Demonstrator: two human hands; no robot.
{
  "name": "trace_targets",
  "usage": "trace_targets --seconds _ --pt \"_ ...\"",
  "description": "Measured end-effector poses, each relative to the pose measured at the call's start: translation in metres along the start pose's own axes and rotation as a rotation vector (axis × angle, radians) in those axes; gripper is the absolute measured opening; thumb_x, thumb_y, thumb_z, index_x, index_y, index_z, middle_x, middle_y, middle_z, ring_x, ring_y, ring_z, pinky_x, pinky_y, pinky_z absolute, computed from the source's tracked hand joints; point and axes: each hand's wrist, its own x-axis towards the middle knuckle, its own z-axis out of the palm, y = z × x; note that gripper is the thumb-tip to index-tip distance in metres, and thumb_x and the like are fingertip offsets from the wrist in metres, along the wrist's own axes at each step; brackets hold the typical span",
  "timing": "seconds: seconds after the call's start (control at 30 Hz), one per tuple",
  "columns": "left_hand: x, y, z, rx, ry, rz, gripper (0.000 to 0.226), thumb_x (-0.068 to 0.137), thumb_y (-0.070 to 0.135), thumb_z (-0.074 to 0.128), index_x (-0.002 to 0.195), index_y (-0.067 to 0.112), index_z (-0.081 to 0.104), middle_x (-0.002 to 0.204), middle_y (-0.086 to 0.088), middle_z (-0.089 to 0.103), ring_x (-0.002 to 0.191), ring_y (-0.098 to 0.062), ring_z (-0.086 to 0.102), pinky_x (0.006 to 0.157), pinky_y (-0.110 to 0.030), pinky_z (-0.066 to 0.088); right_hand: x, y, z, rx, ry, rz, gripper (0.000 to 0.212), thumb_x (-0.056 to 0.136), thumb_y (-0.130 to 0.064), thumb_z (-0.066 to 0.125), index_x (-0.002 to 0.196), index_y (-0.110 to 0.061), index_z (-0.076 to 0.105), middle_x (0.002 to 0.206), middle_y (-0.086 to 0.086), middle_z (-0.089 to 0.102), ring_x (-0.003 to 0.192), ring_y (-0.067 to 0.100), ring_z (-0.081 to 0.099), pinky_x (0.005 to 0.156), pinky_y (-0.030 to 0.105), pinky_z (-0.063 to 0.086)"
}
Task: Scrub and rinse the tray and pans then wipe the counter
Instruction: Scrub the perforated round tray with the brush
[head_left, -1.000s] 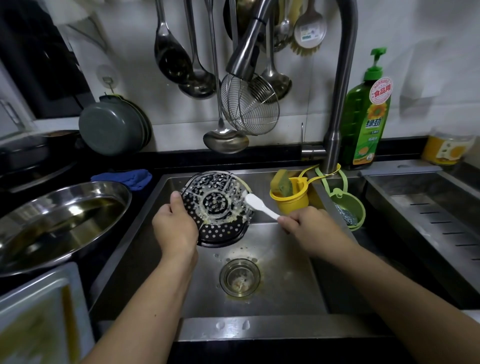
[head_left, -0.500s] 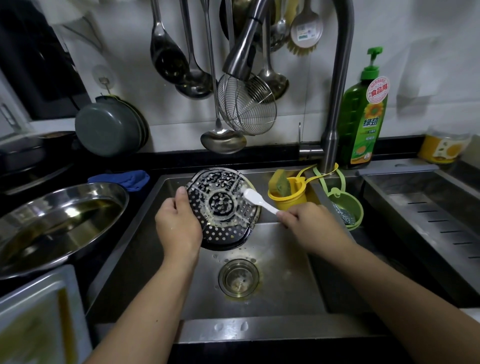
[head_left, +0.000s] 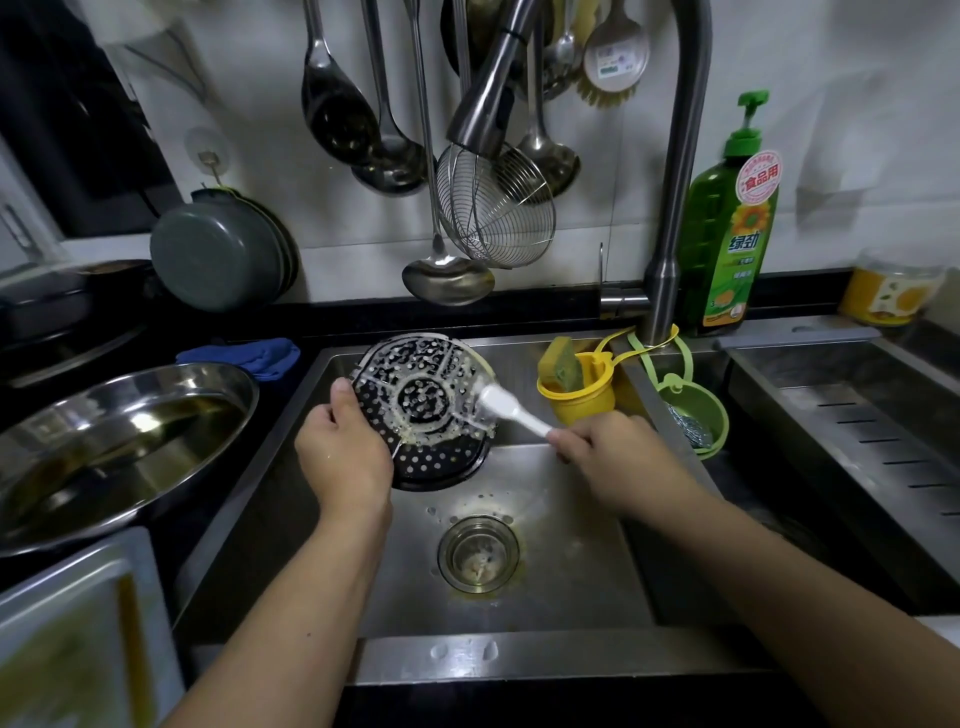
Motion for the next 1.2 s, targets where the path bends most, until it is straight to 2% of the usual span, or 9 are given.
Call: trace_targets --seconds 0.17,0.23,0.33,0.47,0.57,0.67,0.73,0.93,1.2 --pt "0.008 -0.010 0.002 -0.108 0.015 -0.154 0.047 0.105 0.044 0.050 0.072 0.011 0.058 0.075 -0.005 0.063 0.072 -0.020 0.061 0.070 -0.036 0.050 -0.008 -0.005 0.002 0.050 -0.114 -0.055 0.038 0.101 -0.044 0.054 0.080 -0.018 0.073 0.060 -0.003 0.056 0.057 0.011 0.050 0.053 0.029 0.034" --pt "0.008 -0.011 0.003 -0.135 0.008 -0.189 0.046 0.105 0.043 0.050 0.074 0.010 0.059 0.078 -0.006 0.065 0.076 -0.022 0.064 0.071 -0.037 0.053 -0.005 -0.004 0.001 0.054 -0.059 -0.028 0.039 0.101 -0.045 0.054 0.079 -0.018 0.073 0.060 -0.002 0.057 0.059 0.013 0.052 0.052 0.029 0.034" --pt "0.006 -0.010 0.004 -0.072 -0.009 -0.120 0.048 0.106 0.043 0.049 0.077 0.006 0.058 0.077 -0.007 0.062 0.070 -0.019 0.058 0.065 -0.034 0.046 0.003 -0.001 -0.002 0.056 -0.002 0.023 0.042 0.102 -0.045 0.051 0.074 -0.019 0.068 0.062 -0.001 0.057 0.067 0.018 0.055 0.054 0.030 0.034" --pt "0.008 -0.008 0.001 -0.031 -0.038 -0.066 0.049 0.105 0.045 0.049 0.077 0.007 0.060 0.079 -0.008 0.066 0.072 -0.021 0.061 0.069 -0.037 0.049 -0.003 0.001 -0.002 0.051 -0.099 0.027 0.039 0.100 -0.045 0.054 0.073 -0.022 0.070 0.056 -0.004 0.054 0.054 0.009 0.049 0.049 0.026 0.031" --pt "-0.001 0.001 0.002 0.078 -0.101 0.087 0.050 0.106 0.043 0.048 0.077 0.005 0.059 0.074 -0.007 0.062 0.067 -0.017 0.057 0.060 -0.033 0.044 0.002 0.003 -0.005 0.045 -0.011 0.072 0.040 0.102 -0.044 0.051 0.074 -0.021 0.068 0.063 -0.001 0.058 0.062 0.016 0.054 0.051 0.028 0.033" --pt "-0.008 0.002 0.005 0.111 -0.153 0.150 0.053 0.105 0.044 0.048 0.078 0.000 0.059 0.073 -0.011 0.063 0.068 -0.021 0.058 0.061 -0.035 0.044 0.006 0.004 -0.007 0.082 0.085 0.104 0.042 0.103 -0.046 0.048 0.079 -0.018 0.070 0.073 0.006 0.063 0.073 0.026 0.060 0.057 0.032 0.040" --pt "-0.007 0.001 0.006 0.079 -0.143 0.094 0.052 0.105 0.045 0.049 0.079 0.001 0.061 0.074 -0.010 0.065 0.068 -0.020 0.059 0.059 -0.033 0.043 0.005 0.004 -0.006 0.097 0.086 0.109 0.043 0.103 -0.047 0.047 0.079 -0.019 0.069 0.076 0.006 0.064 0.076 0.026 0.060 0.061 0.033 0.042" --pt "0.005 -0.005 0.001 -0.031 -0.023 -0.085 0.047 0.105 0.045 0.049 0.077 0.008 0.059 0.076 -0.006 0.063 0.068 -0.017 0.057 0.063 -0.034 0.045 -0.002 0.000 -0.003 0.114 -0.058 0.118 0.043 0.103 -0.045 0.050 0.080 -0.017 0.073 0.061 -0.004 0.056 0.060 0.012 0.052 0.052 0.026 0.033" --pt "0.005 -0.006 0.001 -0.008 0.033 -0.139 0.045 0.107 0.043 0.047 0.082 0.007 0.060 0.079 -0.004 0.062 0.069 -0.014 0.058 0.059 -0.031 0.042 -0.007 -0.003 -0.002 0.123 -0.077 0.110 0.041 0.103 -0.041 0.051 0.077 -0.018 0.072 0.057 -0.006 0.051 0.056 0.009 0.047 0.050 0.025 0.030"
